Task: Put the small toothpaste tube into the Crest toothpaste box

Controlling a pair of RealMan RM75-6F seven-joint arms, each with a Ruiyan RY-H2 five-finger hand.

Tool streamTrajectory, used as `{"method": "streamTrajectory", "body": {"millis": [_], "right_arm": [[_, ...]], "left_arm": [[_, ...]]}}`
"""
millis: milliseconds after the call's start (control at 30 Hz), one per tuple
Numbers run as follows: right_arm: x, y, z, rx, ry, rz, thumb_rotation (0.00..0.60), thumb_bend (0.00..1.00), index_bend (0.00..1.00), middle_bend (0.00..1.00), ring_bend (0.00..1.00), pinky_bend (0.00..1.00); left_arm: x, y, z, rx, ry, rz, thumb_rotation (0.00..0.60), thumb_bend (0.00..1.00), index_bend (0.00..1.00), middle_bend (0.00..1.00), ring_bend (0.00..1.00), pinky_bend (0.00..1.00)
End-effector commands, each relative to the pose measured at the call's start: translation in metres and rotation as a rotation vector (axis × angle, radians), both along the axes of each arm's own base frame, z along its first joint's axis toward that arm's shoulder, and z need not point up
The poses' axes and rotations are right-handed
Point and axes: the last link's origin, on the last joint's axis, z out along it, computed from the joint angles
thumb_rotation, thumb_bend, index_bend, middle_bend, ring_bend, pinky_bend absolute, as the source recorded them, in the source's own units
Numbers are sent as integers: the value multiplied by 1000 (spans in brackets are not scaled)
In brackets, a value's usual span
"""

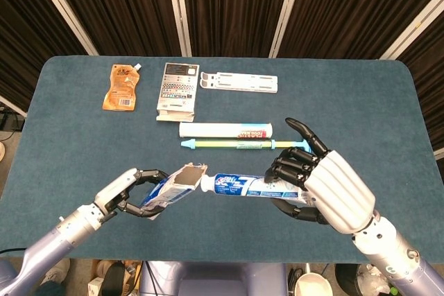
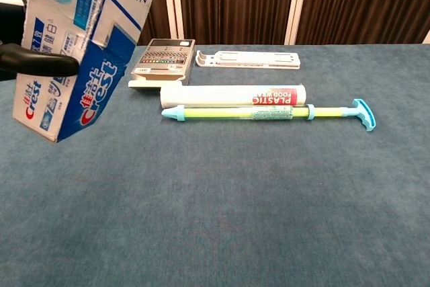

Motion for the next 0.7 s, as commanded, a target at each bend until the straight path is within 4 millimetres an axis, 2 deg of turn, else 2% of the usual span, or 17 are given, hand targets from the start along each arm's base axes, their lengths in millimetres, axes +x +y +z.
{"method": "streamTrajectory", "body": {"millis": [33,333,467,700], "right_arm": [[1,-1,3,-11,-8,2,600,665,907,771,417,37],[10,-4,28,-73,-65,12,600,672,907,771,417,39],[10,-4,29,-68,-62,9,600,675,907,771,417,44],[2,-4,20,-41,-57,-6,600,676,908,771,417,45]], "left_arm": [[-2,0,0,0,10,3,600,340,417,401,214,296],[-9,0,-6,-8,69,19,600,340,417,401,214,297],[-6,1,-5,6,56,20,600,340,417,402,214,297],[-1,2,-5,23,57,13,600,340,418,416,220,316]]}}
